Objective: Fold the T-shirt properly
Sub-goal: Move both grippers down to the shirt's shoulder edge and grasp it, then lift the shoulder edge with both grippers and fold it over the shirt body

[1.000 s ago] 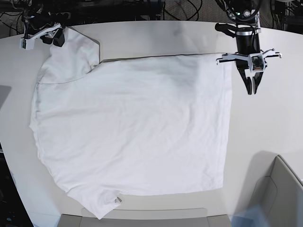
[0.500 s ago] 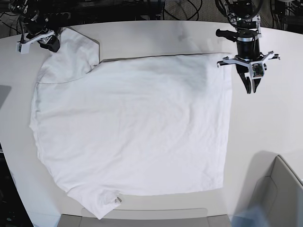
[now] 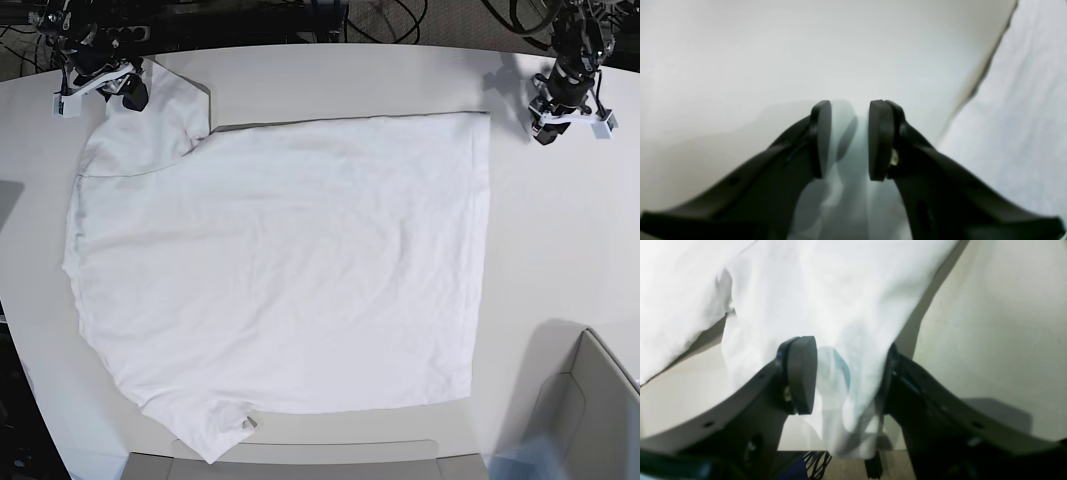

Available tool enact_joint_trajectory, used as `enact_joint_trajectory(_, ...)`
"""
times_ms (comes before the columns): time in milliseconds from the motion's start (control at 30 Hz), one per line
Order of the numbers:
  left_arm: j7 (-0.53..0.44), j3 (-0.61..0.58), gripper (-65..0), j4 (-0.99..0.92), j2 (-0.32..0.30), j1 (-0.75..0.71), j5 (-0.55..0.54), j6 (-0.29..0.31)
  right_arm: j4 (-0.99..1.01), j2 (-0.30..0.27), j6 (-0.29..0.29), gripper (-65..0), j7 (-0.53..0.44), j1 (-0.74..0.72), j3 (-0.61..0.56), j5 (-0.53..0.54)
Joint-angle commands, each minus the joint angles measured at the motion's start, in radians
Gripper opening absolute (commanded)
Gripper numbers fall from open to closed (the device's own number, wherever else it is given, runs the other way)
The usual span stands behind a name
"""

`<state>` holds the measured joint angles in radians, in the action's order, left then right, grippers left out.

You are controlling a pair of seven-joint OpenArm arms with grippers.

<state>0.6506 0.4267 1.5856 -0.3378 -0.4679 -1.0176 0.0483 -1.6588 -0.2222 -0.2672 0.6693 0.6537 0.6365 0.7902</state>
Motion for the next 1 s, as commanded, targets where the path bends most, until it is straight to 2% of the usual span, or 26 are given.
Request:
enact_joint_trajectory(0,-0.002,0.001,-44.8,0.015,-0.007,0.002,-0.014,0.023,-0.005,-0.018,0.006,-38.5,0.023,0.010,-0.001,-0.013)
enact_joint_trajectory(200,0.021,-0.079,-44.9,0.003,-0.004,-0.019,-0.014,0.075,-0.005,-0.019,0.006,-38.5,0.023,0.002,-0.027,-0.015)
enact_joint_trajectory(400,0.030,-0.144,-44.9,0.002,0.038,-0.022,-0.008,0.077,-0.005,-0.019,0.006,-38.5,0.023,0.001,-0.037,-0.016)
enact_joint_trajectory(600,0.022,-0.249,-44.9,0.002,0.038,-0.058,-0.007,0.077,-0.005,-0.016,0.006,-38.5,0.025,-0.027,-0.037,-0.013)
enact_joint_trajectory(733,0.021,-0.265,-47.0,-0.014,0.038,-0.056,-0.005,0.077,-0.005,-0.023,0.006,-39.4,0.025,-0.045,-0.077,-0.018)
enact_joint_trajectory(833,0.019,-0.262,-54.8,-0.037,0.038,-0.047,-0.005,0.077,-0.013,-0.039,0.006,-47.6,0.025,-0.048,-0.117,-0.018)
enact_joint_trajectory(900,0.019,-0.259,-63.9,-0.038,0.038,-0.032,-0.005,0.077,-0.031,-0.039,0.007,-58.0,0.023,-0.059,-0.126,-0.018)
enact_joint_trajectory(933,0.019,-0.256,-65.0,-0.038,0.038,-0.032,-0.005,0.077,-0.042,-0.036,0.007,-63.6,0.020,-0.061,-0.125,-0.018)
enact_joint_trajectory(967,0.011,-0.256,-65.0,-0.035,0.038,-0.033,-0.005,0.077,-0.053,-0.036,0.007,-65.0,0.019,-0.061,-0.125,-0.019)
